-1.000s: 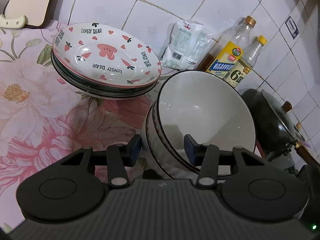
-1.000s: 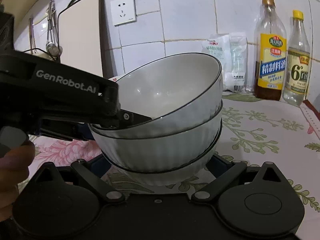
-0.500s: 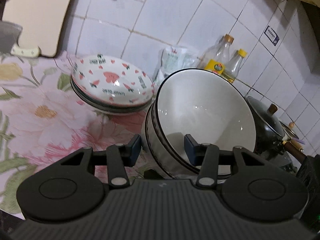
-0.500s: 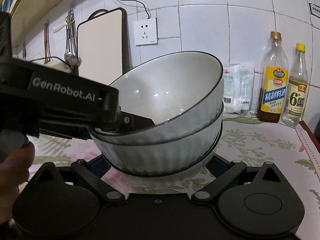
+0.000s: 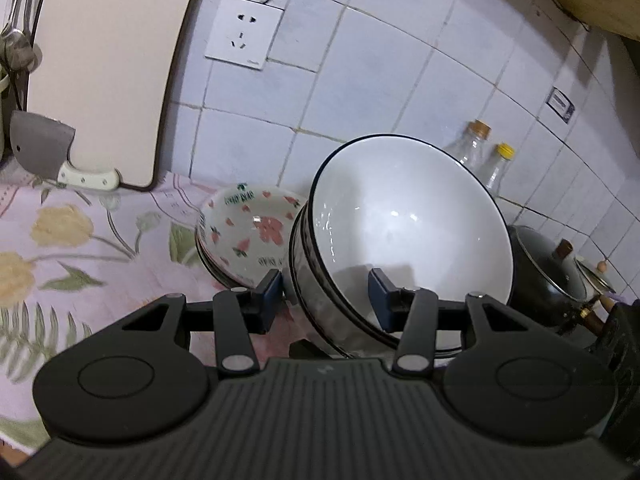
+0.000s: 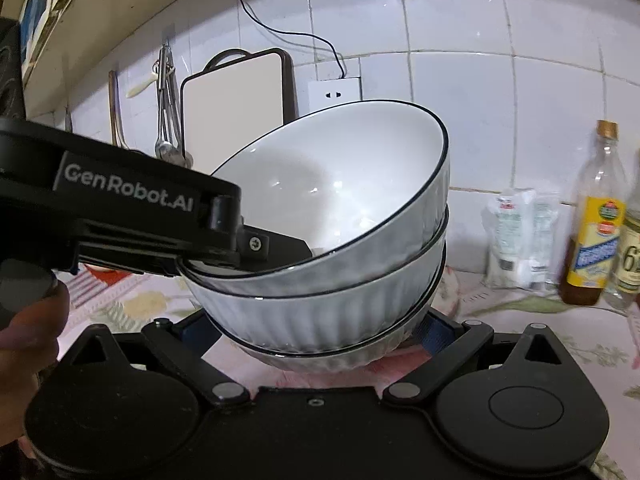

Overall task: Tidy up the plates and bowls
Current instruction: 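Lift the nested bowls and carry them over the LOVELY BEAR plate stack, then lower the nested bowls onto the plate stack and open the right gripper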

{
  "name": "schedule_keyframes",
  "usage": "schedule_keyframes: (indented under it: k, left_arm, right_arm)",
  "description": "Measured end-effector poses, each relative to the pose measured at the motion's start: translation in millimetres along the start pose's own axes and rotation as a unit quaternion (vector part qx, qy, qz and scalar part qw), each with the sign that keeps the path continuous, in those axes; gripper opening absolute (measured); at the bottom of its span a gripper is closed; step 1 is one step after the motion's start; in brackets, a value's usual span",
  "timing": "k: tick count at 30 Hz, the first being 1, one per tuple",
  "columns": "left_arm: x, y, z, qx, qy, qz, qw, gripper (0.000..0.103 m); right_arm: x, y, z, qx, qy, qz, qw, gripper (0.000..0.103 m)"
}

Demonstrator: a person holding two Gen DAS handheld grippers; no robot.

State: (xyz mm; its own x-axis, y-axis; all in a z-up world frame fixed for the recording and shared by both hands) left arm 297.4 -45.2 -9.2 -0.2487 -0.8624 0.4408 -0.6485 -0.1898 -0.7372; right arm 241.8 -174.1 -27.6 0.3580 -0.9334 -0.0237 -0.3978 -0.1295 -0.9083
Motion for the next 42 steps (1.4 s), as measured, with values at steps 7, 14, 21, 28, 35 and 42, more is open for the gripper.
schedule_keyframes:
  k: [7, 14, 21, 28, 35, 42]
  left_arm:
    - [-23.7, -33.3, 36.7, -0.009, -0.013, 0.000, 0.9999, 0.045]
    - [-39.6, -49.1, 91.4, -0.020, -0.022, -0.007, 0.9996, 0.045]
    - [-54.3, -52.6, 131.7, -0.035, -0.027, -0.023, 0.9988, 0.045]
    - [-64.6, -49.7, 162.1, -0.058, -0.033, -0.035, 0.9972, 0.045]
    - [-67.1, -47.6, 172.6, -0.069, -0.041, -0.036, 0.9961, 0.045]
    - [-73.3, -49.8, 175.6, -0.076, -0.035, -0.060, 0.9947, 0.047]
  right_arm:
    - [10.2, -16.4, 51.4, -0.013, -0.022, 0.001, 1.000, 0.101]
    - [32.4, -15.1, 104.9, -0.032, -0.029, -0.015, 0.999, 0.101]
    - [48.8, -6.2, 145.8, -0.055, -0.035, -0.009, 0.998, 0.101]
    - [58.3, 5.7, 173.4, -0.088, -0.033, 0.013, 0.996, 0.101]
    - [64.5, 11.0, 187.8, -0.111, -0.038, 0.029, 0.993, 0.101]
    - [64.4, 9.5, 194.5, -0.112, -0.038, 0.024, 0.993, 0.101]
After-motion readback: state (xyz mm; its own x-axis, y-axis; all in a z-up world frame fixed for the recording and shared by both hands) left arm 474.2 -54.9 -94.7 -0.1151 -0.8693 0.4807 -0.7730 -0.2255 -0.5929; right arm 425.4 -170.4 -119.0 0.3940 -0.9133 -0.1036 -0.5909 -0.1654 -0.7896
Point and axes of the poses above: each gripper's, at about its wrist camera, not at the fingertips, and z roughly the way its jaws point, x to its right, y to its underside, the point moved 4 cm from there along z, roughly the way its jaws point, and after that the axes turned 7 degrees about -z, right-handed, at the moved point
